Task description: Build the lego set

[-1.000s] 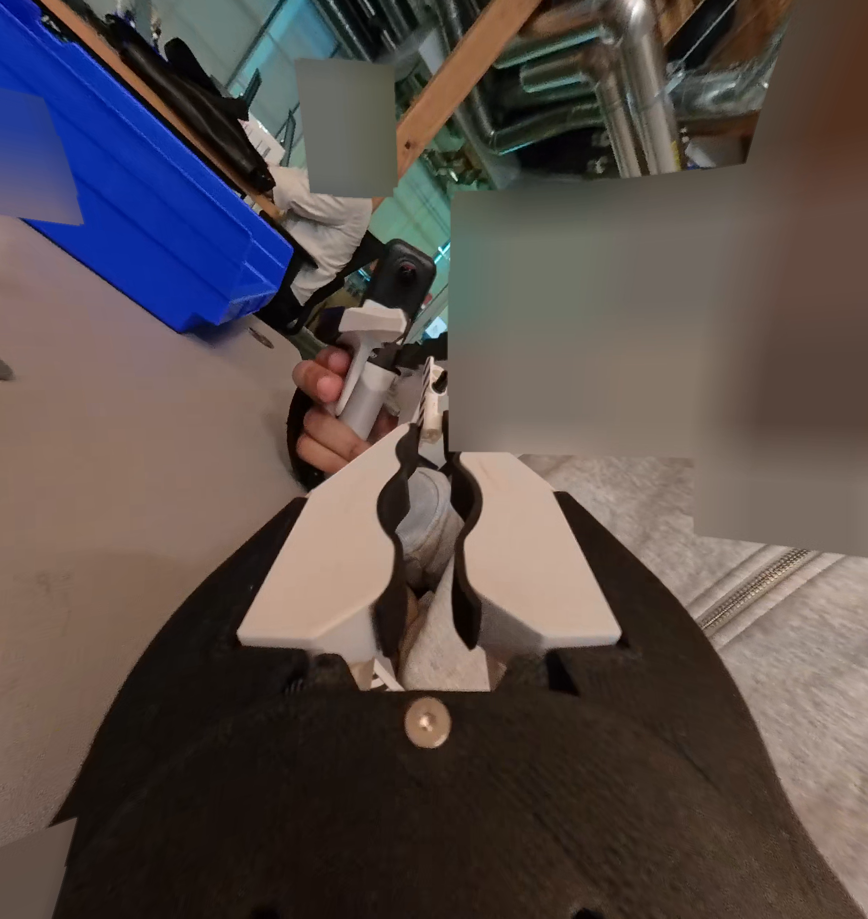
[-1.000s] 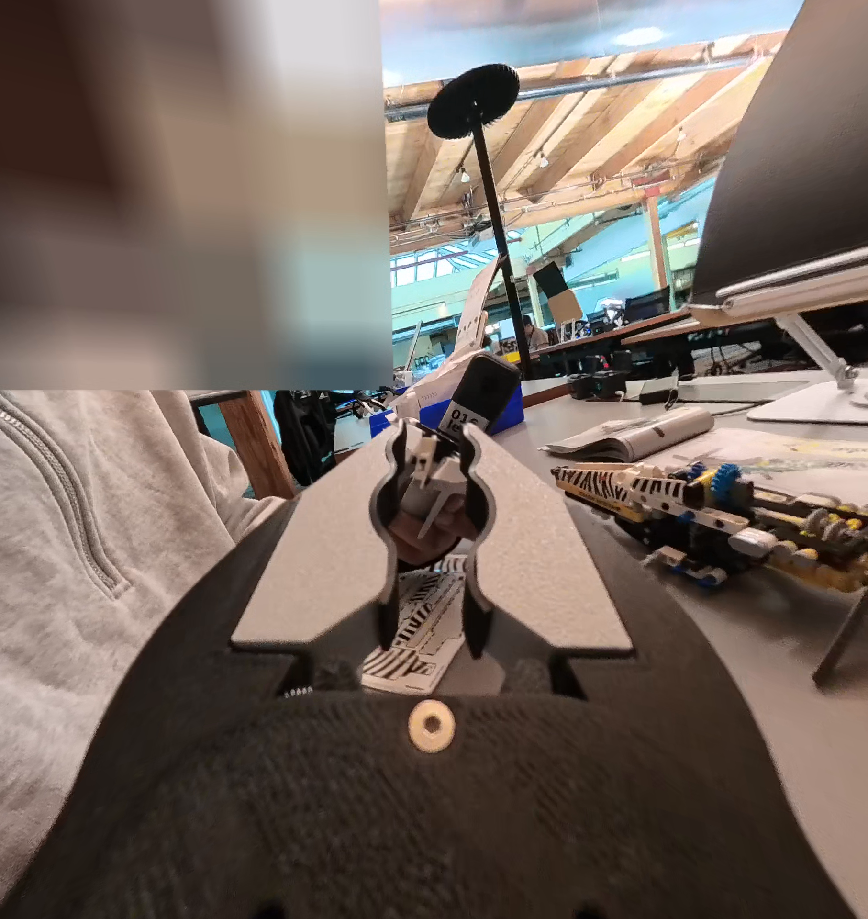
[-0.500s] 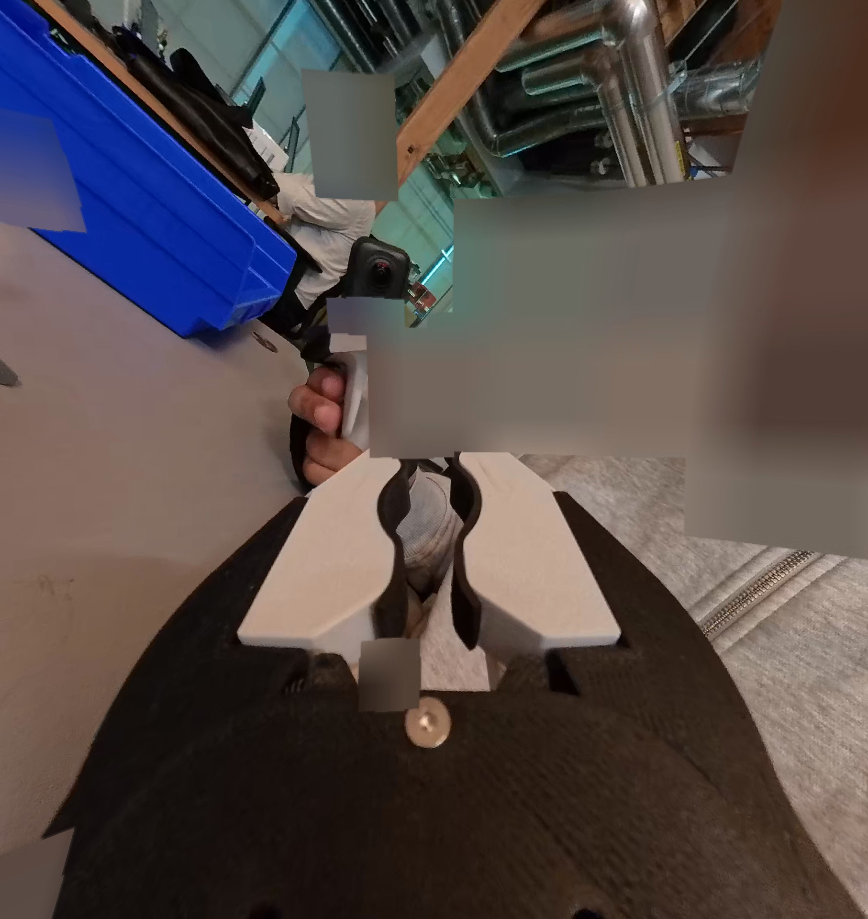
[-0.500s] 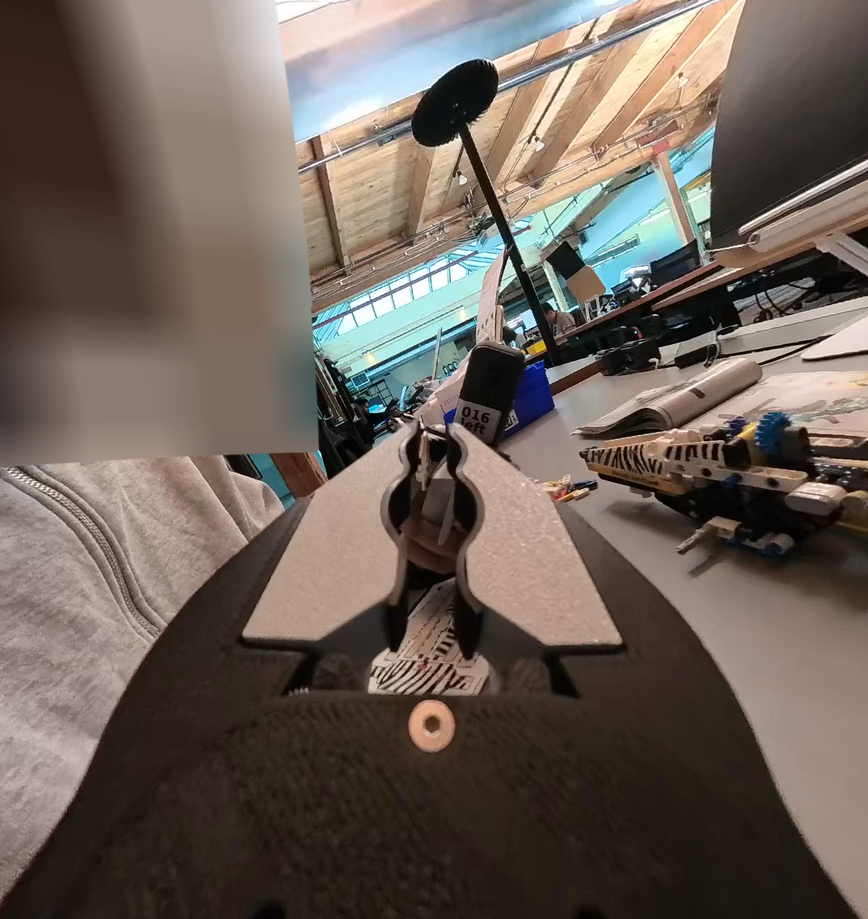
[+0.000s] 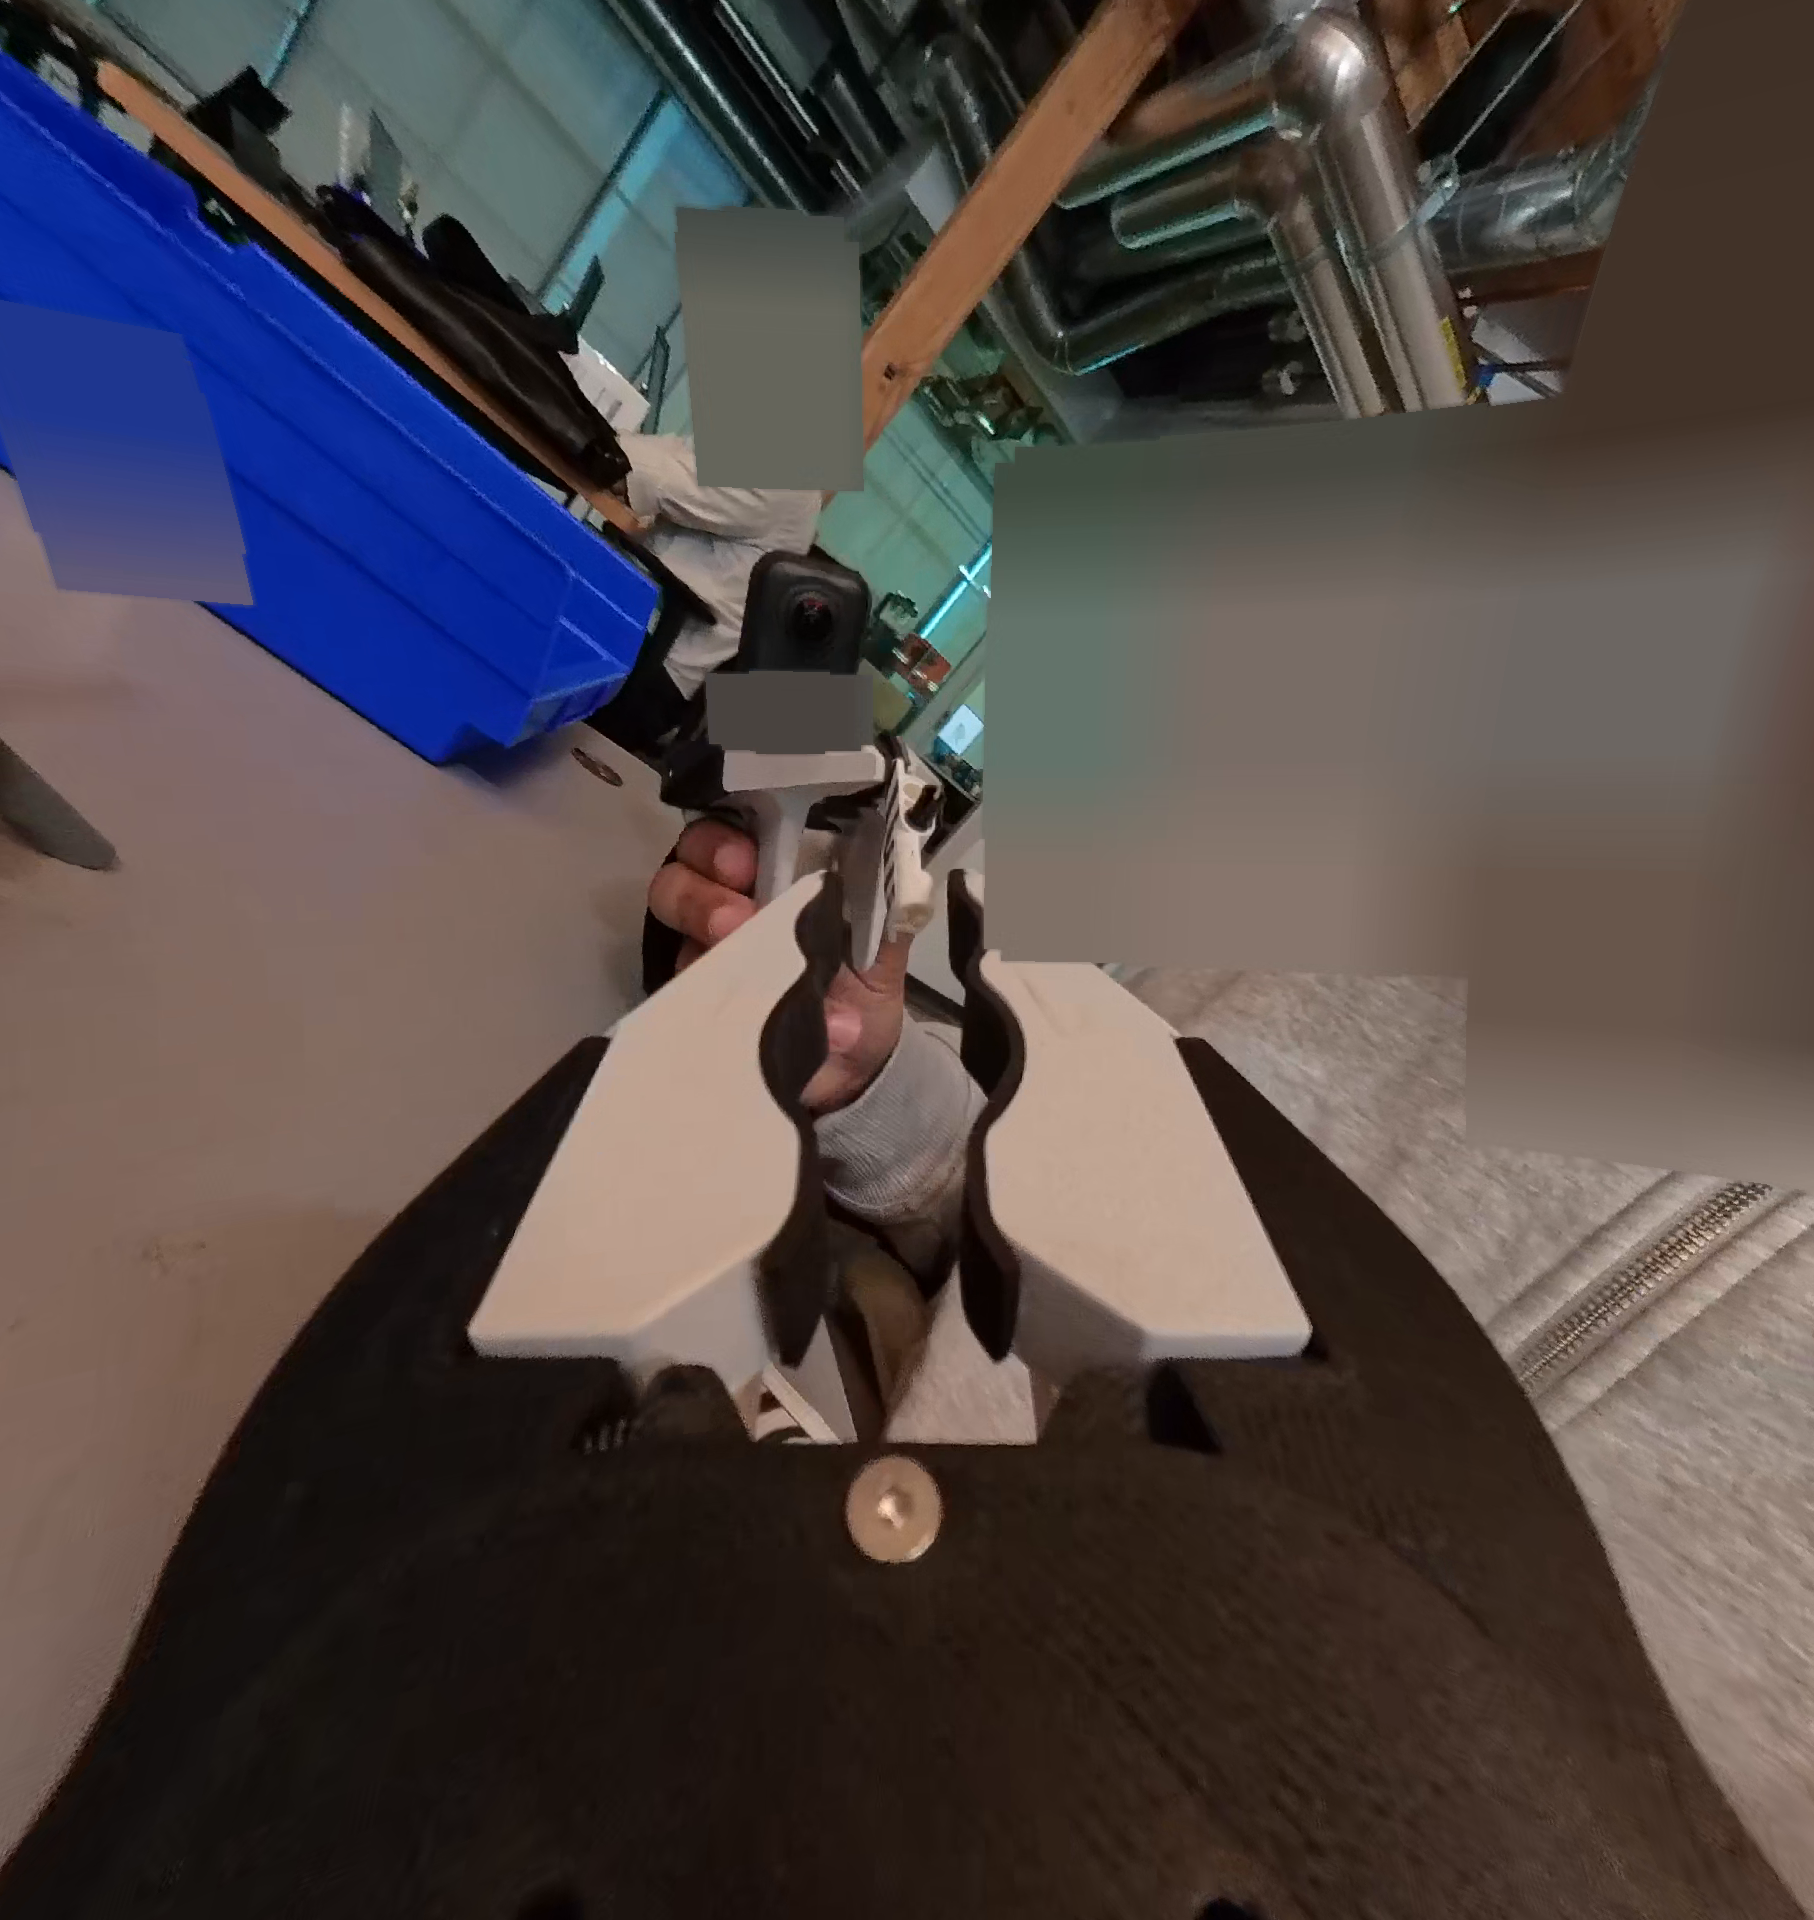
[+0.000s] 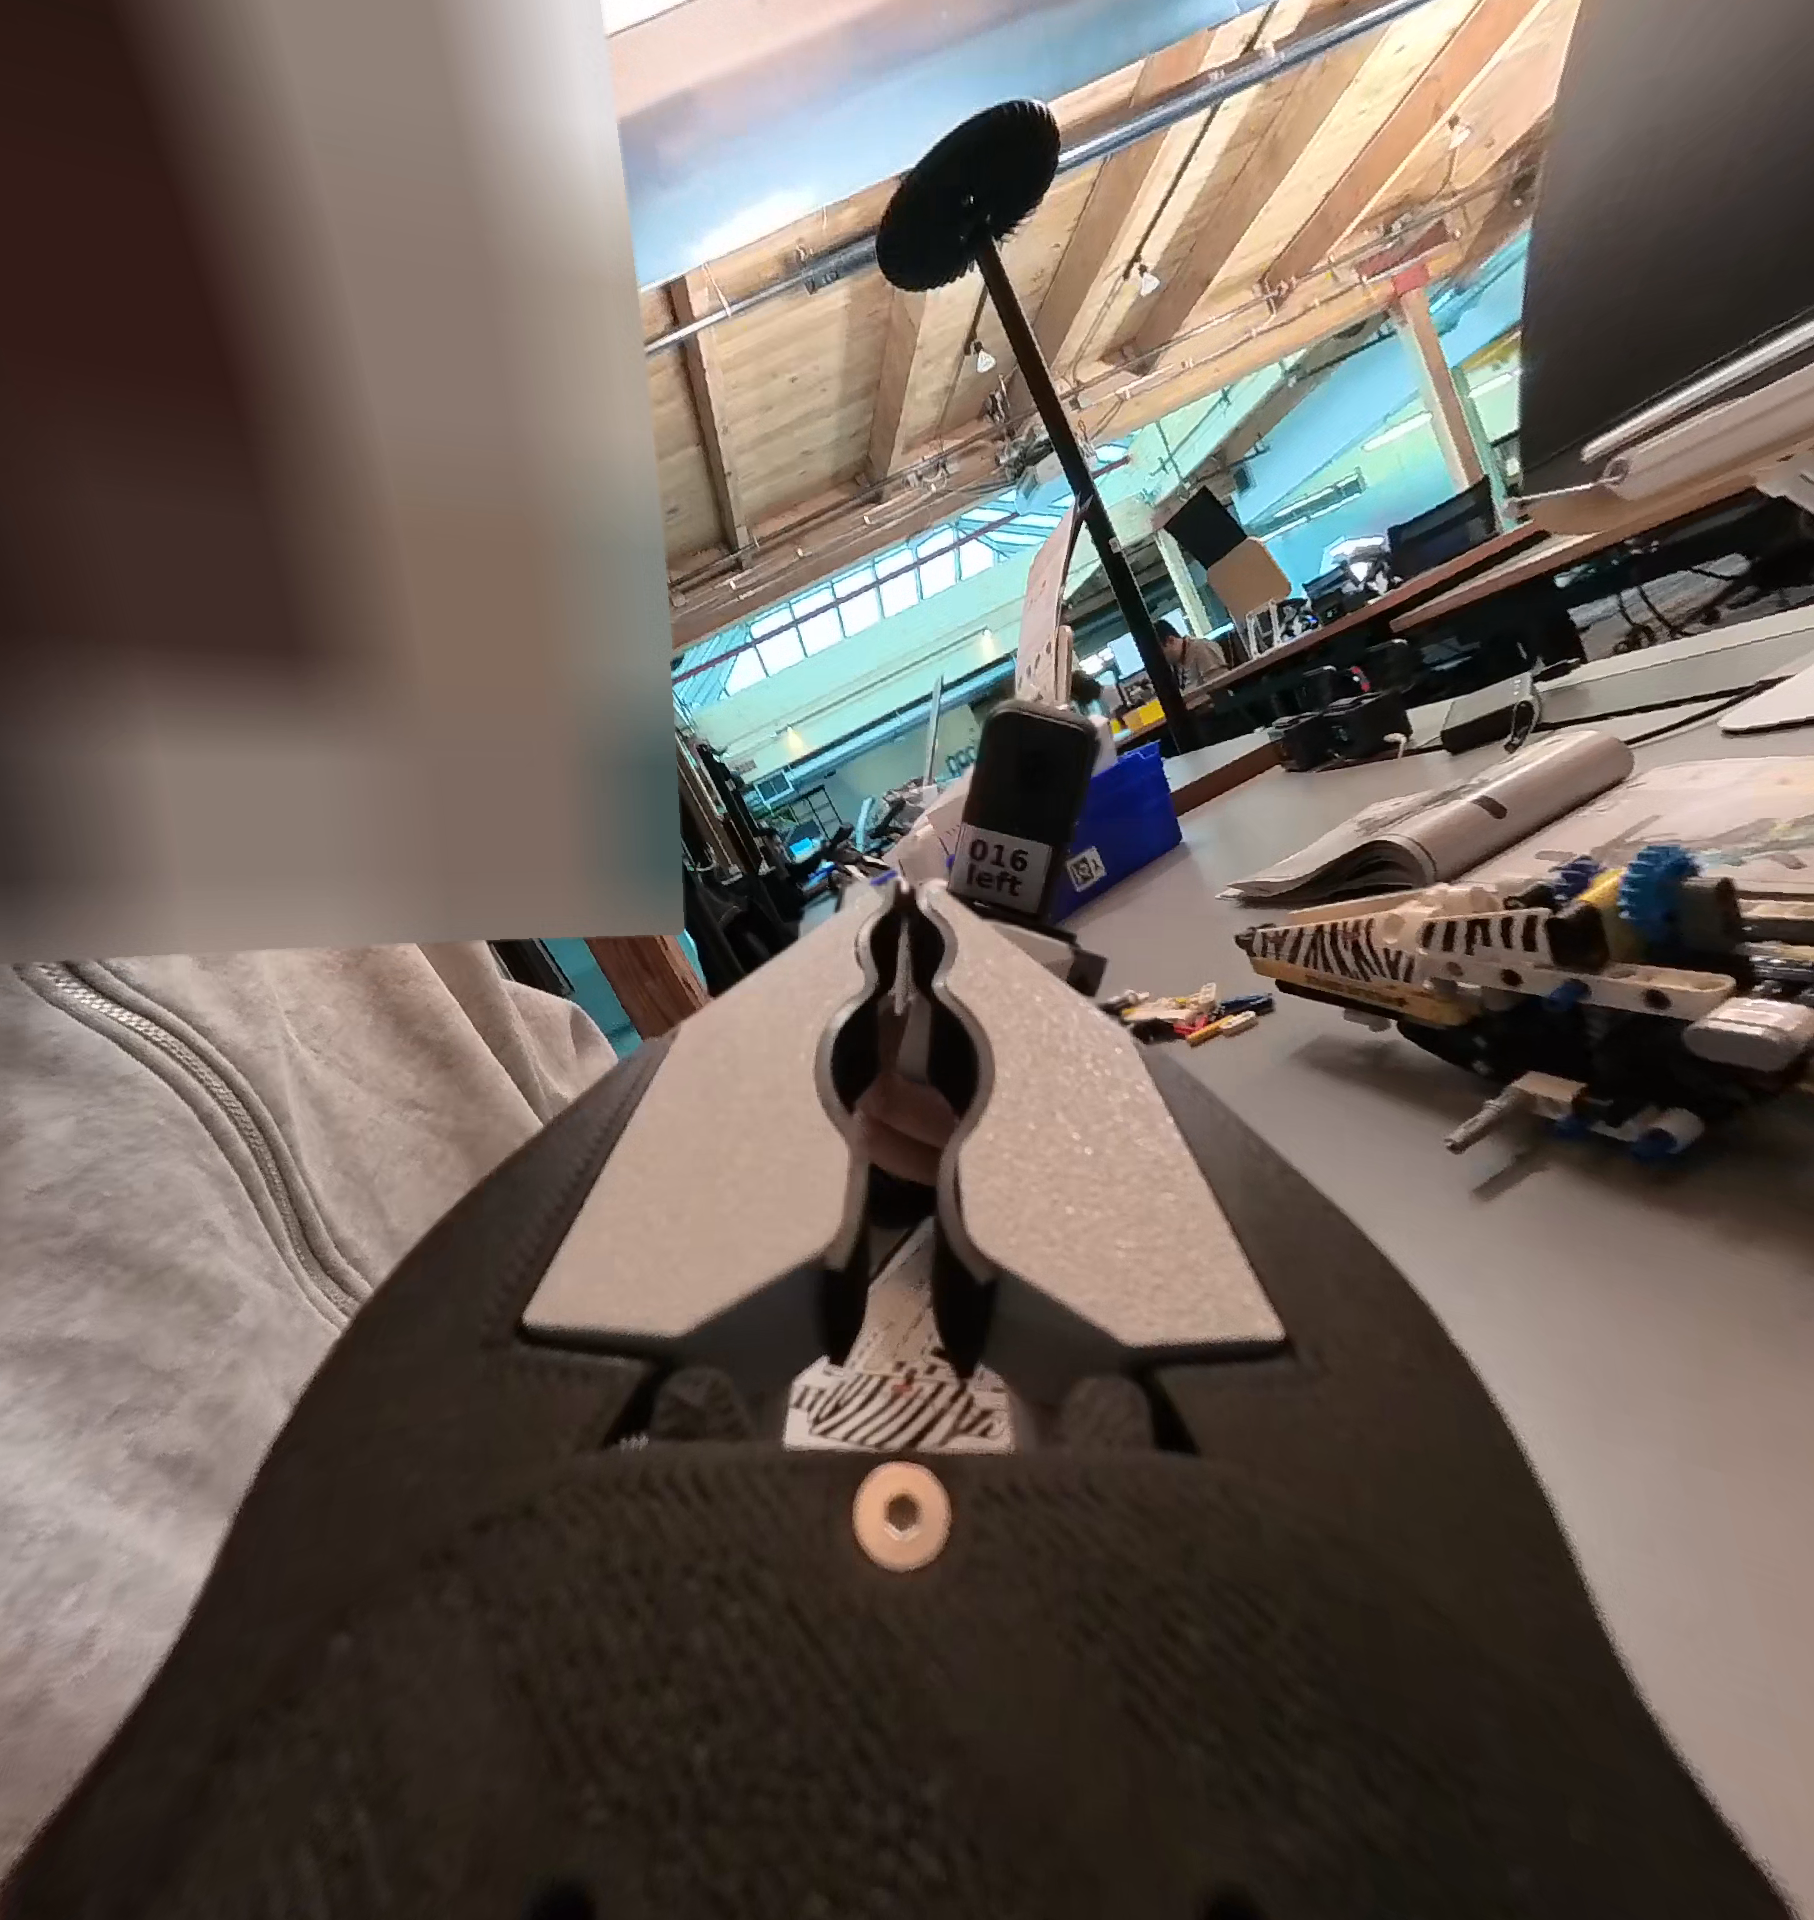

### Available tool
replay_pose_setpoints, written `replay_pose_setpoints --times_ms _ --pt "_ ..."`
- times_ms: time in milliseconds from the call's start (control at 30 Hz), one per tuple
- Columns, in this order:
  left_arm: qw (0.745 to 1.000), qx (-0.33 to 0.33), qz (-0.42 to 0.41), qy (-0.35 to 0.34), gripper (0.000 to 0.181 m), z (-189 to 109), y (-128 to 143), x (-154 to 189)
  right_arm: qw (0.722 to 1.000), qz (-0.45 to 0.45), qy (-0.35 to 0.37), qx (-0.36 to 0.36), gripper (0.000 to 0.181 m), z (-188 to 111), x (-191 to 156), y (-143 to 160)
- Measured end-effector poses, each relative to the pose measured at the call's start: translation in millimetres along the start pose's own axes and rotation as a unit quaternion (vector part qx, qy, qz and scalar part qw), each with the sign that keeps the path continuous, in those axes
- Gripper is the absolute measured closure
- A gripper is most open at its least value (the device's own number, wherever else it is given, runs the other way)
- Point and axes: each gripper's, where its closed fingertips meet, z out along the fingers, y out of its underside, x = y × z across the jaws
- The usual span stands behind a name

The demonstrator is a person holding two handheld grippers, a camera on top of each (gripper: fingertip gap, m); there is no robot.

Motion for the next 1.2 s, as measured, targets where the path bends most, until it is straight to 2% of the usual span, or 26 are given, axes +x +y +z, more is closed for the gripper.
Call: replay_pose_setpoints --times_ms 200,333,467,633,800,967,1200 --pt "0.994 -0.006 0.103 -0.035 0.155 4.3 2.2 4.5 1.0 0.013 -0.014 -0.001 0.181 1.5 -2.7 1.5" --pt "0.983 -0.014 0.174 -0.062 0.162 7.3 5.5 6.2 1.0 0.02 -0.023 -0.001 0.181 3.7 -4.9 3.0" --pt "0.973 0.007 0.215 -0.078 0.174 3.7 -0.9 9.1 0.999 0.032 -0.03 0.004 0.181 2.6 -3.9 0.9" --pt "0.975 0.011 0.213 -0.068 0.181 2.6 -1.4 12.3 0.999 0.04 -0.031 0.009 0.181 1.2 -2.0 -1.0" --pt "0.976 0.008 0.208 -0.064 0.166 3.9 0.7 12.9 0.998 0.044 -0.037 0.015 0.181 0.3 -3.0 -2.9" --pt "0.974 0.002 0.216 -0.07 0.174 5.7 3.2 12.0 0.998 0.04 -0.039 0.007 0.181 1.9 -3.9 -0.5" --pt "0.983 0.003 0.177 -0.057 0.171 3.6 3.3 9.5 0.999 0.018 -0.014 0.035 0.181 -3.7 0.5 -9.6"
